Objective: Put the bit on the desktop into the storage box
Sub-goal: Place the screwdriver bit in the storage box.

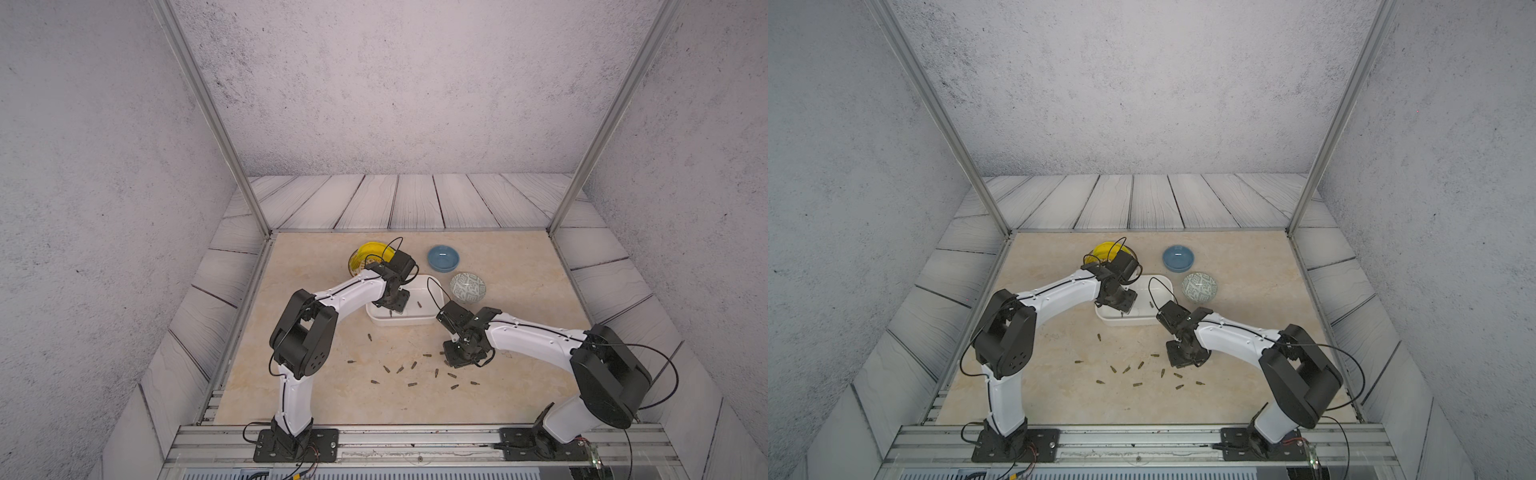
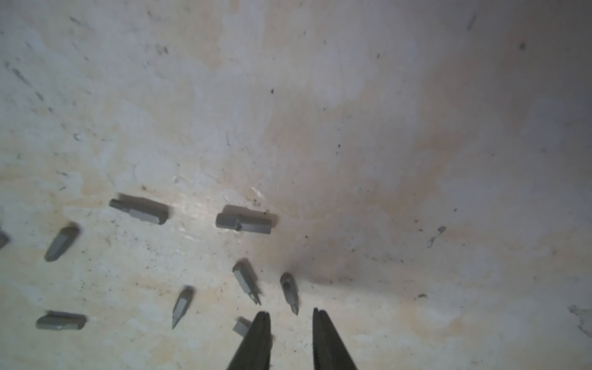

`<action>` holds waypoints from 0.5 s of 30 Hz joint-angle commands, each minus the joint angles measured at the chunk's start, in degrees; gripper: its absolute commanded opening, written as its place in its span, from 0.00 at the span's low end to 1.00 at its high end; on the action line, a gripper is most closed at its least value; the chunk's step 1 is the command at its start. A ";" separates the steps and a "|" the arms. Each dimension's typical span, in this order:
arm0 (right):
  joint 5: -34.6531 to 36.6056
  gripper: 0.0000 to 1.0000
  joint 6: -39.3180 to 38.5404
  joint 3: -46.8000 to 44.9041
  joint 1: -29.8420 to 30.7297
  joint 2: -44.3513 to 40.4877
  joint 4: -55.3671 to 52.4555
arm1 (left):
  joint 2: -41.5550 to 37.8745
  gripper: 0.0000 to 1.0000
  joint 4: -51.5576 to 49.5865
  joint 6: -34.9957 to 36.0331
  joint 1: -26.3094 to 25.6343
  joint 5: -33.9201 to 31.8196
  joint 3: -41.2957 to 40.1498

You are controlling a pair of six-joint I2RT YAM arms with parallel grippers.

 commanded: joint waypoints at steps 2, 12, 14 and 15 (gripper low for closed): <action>2.13 0.27 -1.09 1.56 0.29 1.63 -0.59 | -6.98 0.65 -0.85 0.08 0.49 -1.89 -0.74; 2.98 0.27 -1.20 0.99 0.64 1.85 -1.03 | -18.49 0.71 -1.89 -1.97 2.42 -1.73 -7.73; 2.91 0.27 -1.12 0.95 0.91 2.12 -0.86 | -20.58 0.73 -1.88 -2.70 2.65 -1.71 -9.68; 2.94 0.27 -1.10 0.95 1.02 2.19 -0.86 | -21.43 0.73 -1.88 -2.96 2.69 -1.73 -10.49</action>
